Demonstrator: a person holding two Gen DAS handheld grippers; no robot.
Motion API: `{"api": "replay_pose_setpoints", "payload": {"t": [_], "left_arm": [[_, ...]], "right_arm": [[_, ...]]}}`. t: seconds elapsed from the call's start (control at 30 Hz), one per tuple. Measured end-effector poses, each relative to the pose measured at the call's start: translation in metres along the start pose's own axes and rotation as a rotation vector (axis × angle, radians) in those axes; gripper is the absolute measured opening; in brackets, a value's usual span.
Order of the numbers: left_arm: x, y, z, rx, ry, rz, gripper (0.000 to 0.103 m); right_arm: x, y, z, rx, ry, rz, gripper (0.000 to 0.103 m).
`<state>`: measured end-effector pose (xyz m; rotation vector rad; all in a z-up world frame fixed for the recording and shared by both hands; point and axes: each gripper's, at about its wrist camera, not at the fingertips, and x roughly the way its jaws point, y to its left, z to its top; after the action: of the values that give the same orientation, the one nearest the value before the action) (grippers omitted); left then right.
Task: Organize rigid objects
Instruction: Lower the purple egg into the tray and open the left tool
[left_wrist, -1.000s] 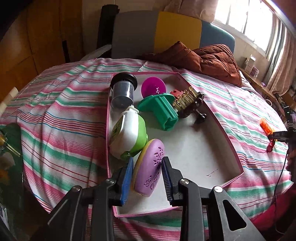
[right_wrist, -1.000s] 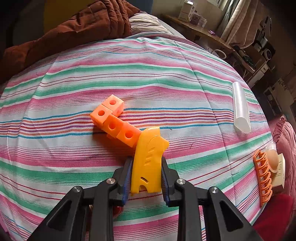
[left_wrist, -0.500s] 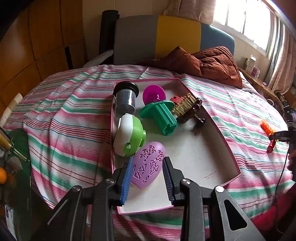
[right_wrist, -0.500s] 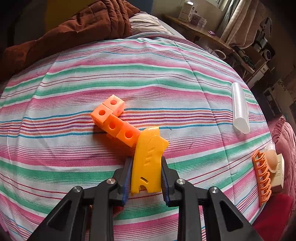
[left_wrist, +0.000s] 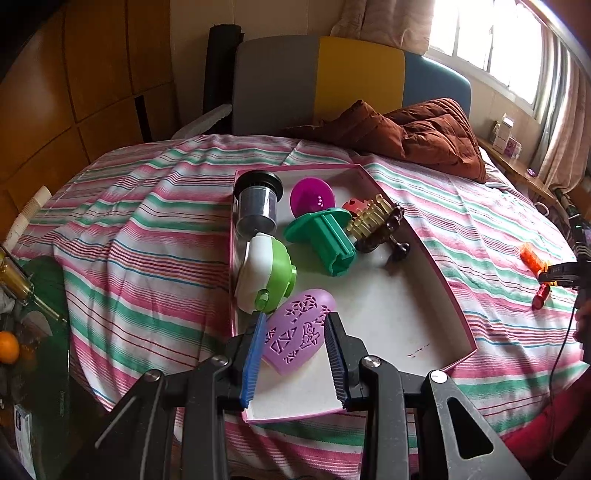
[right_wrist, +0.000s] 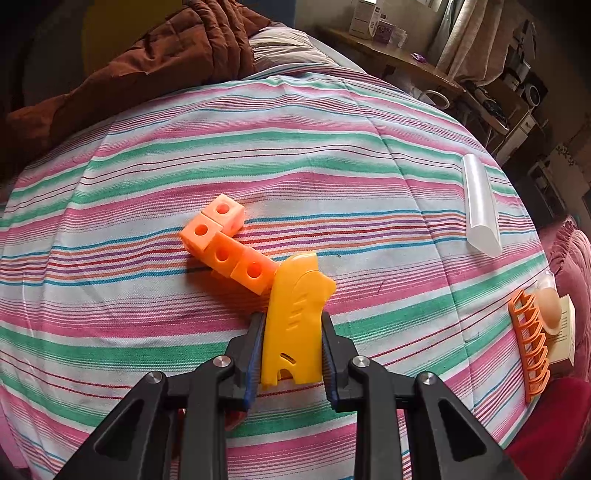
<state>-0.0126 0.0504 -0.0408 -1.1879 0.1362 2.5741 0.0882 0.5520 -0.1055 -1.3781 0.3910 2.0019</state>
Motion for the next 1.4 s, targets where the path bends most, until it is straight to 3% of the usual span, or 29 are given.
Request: {"api": "replay_pose_setpoints", "payload": {"t": [0.27,0.6,0.93,1.4], "left_arm": [[-0.004,-0.001,0.001,0.0,-0.011,0.006,0.033],[-0.007,-0.001,0.001,-0.004,-0.026,0.018,0.033],[-0.009,0.008,0.0,-0.03,-0.03,0.018,0.033],[-0.011,0.022,-0.004,-0.068,-0.036,0.027,0.033]], "right_arm": [[-0.014,-0.006,0.004,0.041,-0.059,0.038,0.027],[-0.04,0.01,0.008,-0.014,-0.187,0.185,0.027],[-0.064,0.073,-0.018,-0.248,-0.204,0.309,0.027],[-0.143,0.194,-0.083,-0.506,-0.25,0.577,0.027]]}}
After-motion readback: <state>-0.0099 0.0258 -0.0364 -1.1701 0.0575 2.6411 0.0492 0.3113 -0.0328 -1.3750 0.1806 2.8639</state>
